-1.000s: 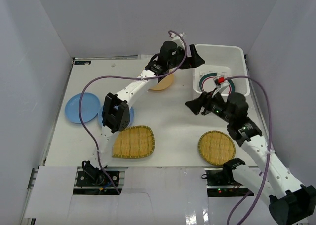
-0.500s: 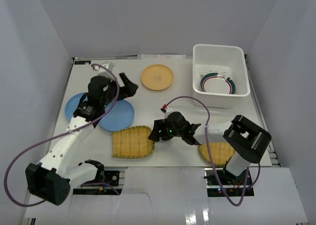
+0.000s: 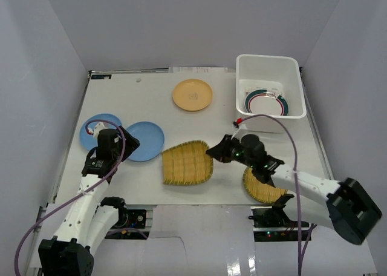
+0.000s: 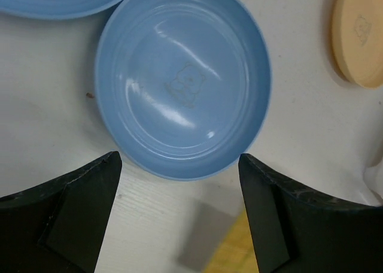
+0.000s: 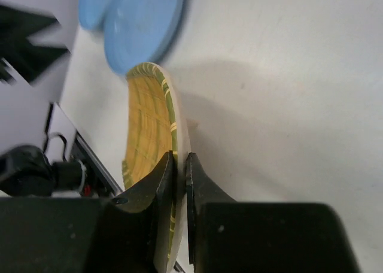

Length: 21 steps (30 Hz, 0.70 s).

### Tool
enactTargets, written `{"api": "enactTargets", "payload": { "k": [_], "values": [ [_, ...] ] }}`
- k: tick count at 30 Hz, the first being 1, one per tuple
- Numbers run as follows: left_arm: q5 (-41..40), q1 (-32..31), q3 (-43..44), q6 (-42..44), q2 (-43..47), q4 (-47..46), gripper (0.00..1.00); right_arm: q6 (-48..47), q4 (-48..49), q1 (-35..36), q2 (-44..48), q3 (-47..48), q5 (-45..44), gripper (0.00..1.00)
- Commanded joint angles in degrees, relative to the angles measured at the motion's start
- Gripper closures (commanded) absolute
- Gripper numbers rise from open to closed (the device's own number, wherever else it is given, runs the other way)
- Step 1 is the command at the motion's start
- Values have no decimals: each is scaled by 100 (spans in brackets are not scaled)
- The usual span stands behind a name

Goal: Place the plates into the plastic bin on the countertop

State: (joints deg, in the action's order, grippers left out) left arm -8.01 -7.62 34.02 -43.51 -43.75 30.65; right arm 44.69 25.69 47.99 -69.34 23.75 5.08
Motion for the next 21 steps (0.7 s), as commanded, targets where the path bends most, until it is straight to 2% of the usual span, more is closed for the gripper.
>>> {"api": "enactTargets", "payload": {
  "k": [1,3,4,6,9,10,11,14,16,18,21],
  "values": [
    [-385,155,-333,-535,-37,275,10,-135,-247,-859,1488,392,300,92],
    [-543,208,-474,-659,-81,135,9,-512,-695,-1597,1861,848,353,92],
    [-526,252,-614,-711,-116,-84,9,-609,-1028,-1869,1993,1373,388,92],
    [-474,287,-721,-922,-256,-278,4,-637,-1154,-2861,1925,1833,799,92],
    [-324,287,-932,-1159,-617,-665,2,-243,-1137,-4417,1433,2502,1468,92],
    [-324,287,-976,-1212,-748,-857,2,-206,-1154,-4708,1171,2625,1478,92],
    [-315,296,-1089,-1274,-802,-964,2,-189,-1189,-5285,1047,2783,1235,92],
    [-262,296,-1257,-1362,-994,-1465,2,-249,-1347,-5843,520,3038,760,92],
    [-210,296,-1275,-1380,-1170,-1702,7,-574,-1549,-5897,133,3197,407,92],
    [-175,296,-1310,-1380,-1487,-1861,14,-724,-1664,-5915,-113,3294,-41,92],
    [-192,296,-1337,-1380,-1873,-2159,26,-909,-1743,-5932,-623,3347,-218,92]
  ]
}}
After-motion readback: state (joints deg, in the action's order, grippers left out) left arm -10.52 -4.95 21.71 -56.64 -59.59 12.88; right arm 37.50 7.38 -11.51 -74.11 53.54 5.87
